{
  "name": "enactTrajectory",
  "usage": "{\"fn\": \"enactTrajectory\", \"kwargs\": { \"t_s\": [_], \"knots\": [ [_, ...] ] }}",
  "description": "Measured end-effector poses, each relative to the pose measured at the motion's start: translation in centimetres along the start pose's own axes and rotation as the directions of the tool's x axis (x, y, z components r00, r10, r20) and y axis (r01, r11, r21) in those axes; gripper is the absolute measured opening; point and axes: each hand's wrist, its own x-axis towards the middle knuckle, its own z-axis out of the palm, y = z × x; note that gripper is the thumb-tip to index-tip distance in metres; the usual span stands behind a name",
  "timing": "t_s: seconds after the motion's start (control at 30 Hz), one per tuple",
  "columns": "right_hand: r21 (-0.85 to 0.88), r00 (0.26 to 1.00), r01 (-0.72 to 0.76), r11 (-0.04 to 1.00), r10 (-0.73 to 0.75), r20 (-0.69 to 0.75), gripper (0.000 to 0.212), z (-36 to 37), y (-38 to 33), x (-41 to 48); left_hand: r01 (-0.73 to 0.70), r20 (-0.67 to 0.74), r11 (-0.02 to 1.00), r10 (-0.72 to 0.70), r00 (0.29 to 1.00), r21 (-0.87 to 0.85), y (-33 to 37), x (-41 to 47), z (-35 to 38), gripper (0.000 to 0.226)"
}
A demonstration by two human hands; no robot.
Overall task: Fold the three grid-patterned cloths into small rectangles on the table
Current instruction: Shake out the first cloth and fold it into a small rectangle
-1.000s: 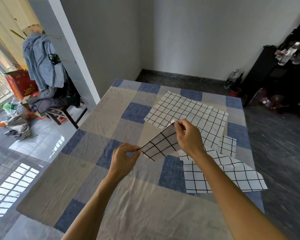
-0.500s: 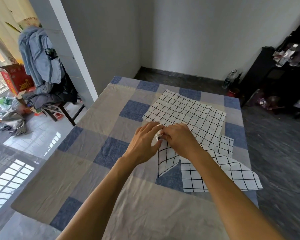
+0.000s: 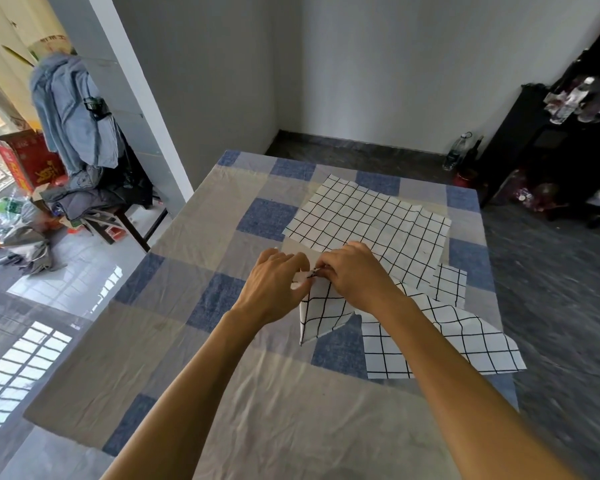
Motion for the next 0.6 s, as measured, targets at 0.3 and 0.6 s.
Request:
{"fn": "enactTrajectory", "kwargs": {
  "t_s": [0.3,0.6],
  "knots": [
    [0.009,0.998,0.053,0.999,-0.053,0.021,0.021,-0.4,-0.2,-0.4,-0.028,0.157,0.993,0.045,0.986,-0.112,-0.7,0.5,-0.4,0.018],
    [0.118,0.989,-0.079,0.990,0.063,0.133,0.028,-0.5,-0.1,-0.4,-0.090,0.291,0.995,0.072,0.954,0.049,-0.1,1.1,-2.2,0.028]
  ]
}}
